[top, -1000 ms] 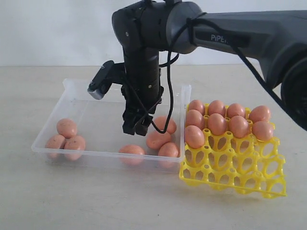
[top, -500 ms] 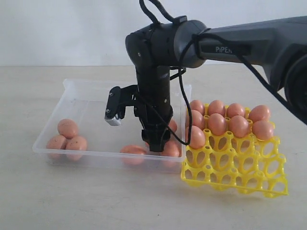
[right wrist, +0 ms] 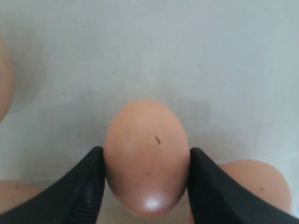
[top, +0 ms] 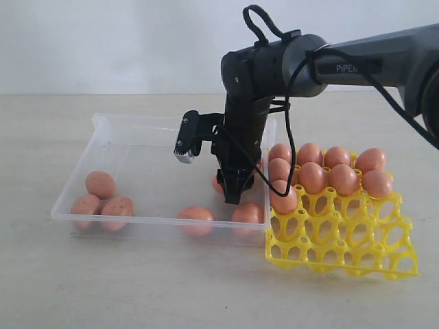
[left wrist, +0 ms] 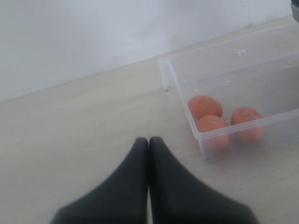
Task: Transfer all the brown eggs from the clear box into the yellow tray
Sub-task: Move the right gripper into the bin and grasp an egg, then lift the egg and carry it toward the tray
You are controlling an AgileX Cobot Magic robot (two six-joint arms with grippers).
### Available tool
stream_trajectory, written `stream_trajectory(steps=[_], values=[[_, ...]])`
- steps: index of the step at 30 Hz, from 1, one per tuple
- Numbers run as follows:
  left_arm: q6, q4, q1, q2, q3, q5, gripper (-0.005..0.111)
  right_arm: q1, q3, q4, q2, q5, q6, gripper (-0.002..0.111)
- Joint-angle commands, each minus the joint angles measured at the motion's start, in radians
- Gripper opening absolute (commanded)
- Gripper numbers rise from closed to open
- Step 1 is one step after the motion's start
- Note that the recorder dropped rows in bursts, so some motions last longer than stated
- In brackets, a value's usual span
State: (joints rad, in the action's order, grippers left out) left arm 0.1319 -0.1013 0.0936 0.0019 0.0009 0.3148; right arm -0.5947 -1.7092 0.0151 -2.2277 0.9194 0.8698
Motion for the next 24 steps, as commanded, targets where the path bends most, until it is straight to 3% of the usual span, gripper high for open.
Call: stream_trajectory(steps=[1,7,17,20,24], values=[[0.000,0.008,-0.001,-0.002,-0.001,-0.008,-0.004,0.007,0.002,0.066,0.002,-0.077,0.000,0.029],[0.000,0.008,-0.001,-0.002,-0.001,-0.008,-0.004,0.007,0.002,0.137,0.002,-0.161,-0.002,0.002],[0.000,0.008,-0.001,-0.002,-0.001,-0.008,-0.004,0.005,0.002,0.258,0.047,-0.107,-0.269,0.000],[0.000,0.008,-0.001,-0.002,-0.001,-0.008,-0.004,0.008,0.005,0.483,0.085,-0.163,-0.342,0.000],[0.000,0.008,-0.001,-0.002,-0.001,-0.008,-0.004,0.003,0.137,0.864,0.184,-0.403,-0.290,0.000]])
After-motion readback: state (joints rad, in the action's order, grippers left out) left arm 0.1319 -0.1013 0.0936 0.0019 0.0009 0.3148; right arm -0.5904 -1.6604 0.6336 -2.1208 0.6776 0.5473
